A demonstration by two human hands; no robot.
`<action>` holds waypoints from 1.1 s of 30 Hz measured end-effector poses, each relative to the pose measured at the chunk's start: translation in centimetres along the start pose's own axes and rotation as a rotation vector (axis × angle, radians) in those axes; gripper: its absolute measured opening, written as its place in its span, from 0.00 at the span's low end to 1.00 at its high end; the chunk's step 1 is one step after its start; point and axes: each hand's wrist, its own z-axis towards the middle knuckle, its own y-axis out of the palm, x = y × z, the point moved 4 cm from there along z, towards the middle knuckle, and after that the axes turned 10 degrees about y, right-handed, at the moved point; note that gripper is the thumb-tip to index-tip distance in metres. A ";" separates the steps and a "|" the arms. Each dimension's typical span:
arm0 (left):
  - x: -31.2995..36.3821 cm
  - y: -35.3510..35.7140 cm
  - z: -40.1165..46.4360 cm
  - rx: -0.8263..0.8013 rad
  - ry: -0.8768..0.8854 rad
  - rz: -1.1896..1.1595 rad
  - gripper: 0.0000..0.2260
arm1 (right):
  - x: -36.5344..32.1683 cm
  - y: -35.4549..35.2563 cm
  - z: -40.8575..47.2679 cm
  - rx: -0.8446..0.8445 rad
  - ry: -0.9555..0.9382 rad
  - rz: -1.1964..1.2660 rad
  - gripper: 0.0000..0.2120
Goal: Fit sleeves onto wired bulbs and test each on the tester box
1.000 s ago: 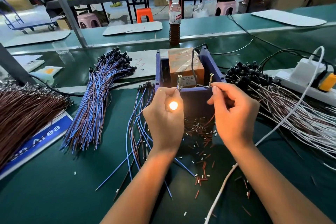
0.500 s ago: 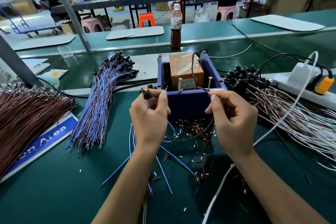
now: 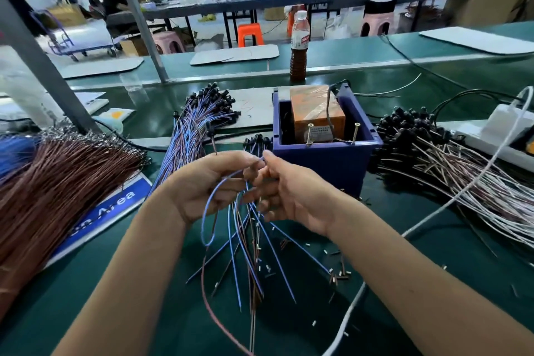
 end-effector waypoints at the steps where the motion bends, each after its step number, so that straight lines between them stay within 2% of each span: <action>1: 0.1 -0.3 0.2 0.006 0.016 0.056 0.05 | 0.0 0.4 0.4 -0.001 0.004 -0.015 0.26; 2: 0.3 -0.6 0.3 0.022 0.028 0.124 0.04 | 0.0 0.8 0.7 -0.015 0.006 -0.006 0.27; 4: 0.8 -1.3 0.8 0.050 0.030 0.241 0.08 | 0.1 1.3 1.1 -0.072 0.004 0.004 0.27; 7: 1.9 -1.6 1.4 0.062 0.023 0.278 0.12 | 0.2 1.9 0.9 -0.164 -0.024 -0.048 0.21; 10: 3.5 -2.3 1.8 0.049 0.020 0.146 0.11 | -0.3 1.2 0.5 -0.175 -0.109 -0.012 0.23; 13: 4.7 -2.9 1.8 0.004 0.015 -0.041 0.14 | -0.9 0.9 0.2 -0.225 -0.124 0.143 0.32; 15: 4.6 -2.8 2.5 0.010 -0.004 -0.102 0.15 | -0.8 1.9 0.3 -0.203 -0.082 0.031 0.35; 16: 4.3 -2.6 3.1 0.044 -0.016 -0.136 0.16 | -0.6 2.7 0.3 -0.209 -0.058 -0.050 0.32; 18: 3.6 -2.6 4.7 0.162 -0.030 -0.259 0.18 | -0.2 4.2 -0.1 -0.254 -0.072 -0.185 0.19; 20: 3.2 -3.4 6.4 0.312 -0.016 -0.333 0.19 | 0.2 5.0 -0.4 -0.248 -0.114 -0.221 0.11; 22: 2.9 -4.3 7.9 0.434 0.002 -0.177 0.20 | 0.6 5.1 -0.4 -0.166 -0.127 -0.264 0.12; 24: 2.9 -5.2 9.3 0.548 0.051 0.213 0.21 | 1.0 5.4 -0.3 -0.083 -0.113 -0.429 0.14; 26: 3.1 -5.7 10.3 0.641 0.121 0.659 0.22 | 1.5 5.7 -0.3 0.010 -0.081 -0.720 0.17; 28: 2.6 -5.9 11.5 0.627 0.164 0.971 0.22 | 1.7 5.9 -0.4 0.169 -0.100 -1.063 0.20; 31: 1.1 -6.5 12.8 0.583 0.168 1.109 0.19 | 1.7 6.1 -0.8 0.393 -0.144 -1.436 0.22; 33: 0.7 -6.6 13.3 0.582 0.173 1.188 0.19 | 2.0 6.2 -0.9 0.443 -0.175 -1.533 0.23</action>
